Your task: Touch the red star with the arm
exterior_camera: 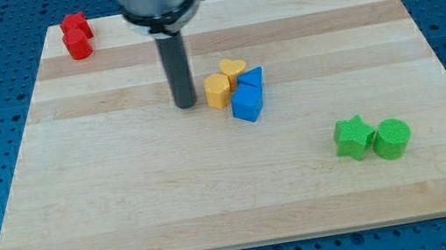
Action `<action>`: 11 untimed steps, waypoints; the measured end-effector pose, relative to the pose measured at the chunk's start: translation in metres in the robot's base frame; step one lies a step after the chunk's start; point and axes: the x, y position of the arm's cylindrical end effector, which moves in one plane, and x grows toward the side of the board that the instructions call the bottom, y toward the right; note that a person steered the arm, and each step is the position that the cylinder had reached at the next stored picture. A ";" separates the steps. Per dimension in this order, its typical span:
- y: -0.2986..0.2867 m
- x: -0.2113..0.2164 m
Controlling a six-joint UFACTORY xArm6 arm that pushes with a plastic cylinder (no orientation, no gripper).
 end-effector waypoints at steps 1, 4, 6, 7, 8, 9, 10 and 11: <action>-0.046 0.000; -0.162 0.014; -0.222 -0.094; -0.222 -0.138; -0.222 -0.195; -0.220 -0.221; -0.217 -0.222; -0.207 -0.222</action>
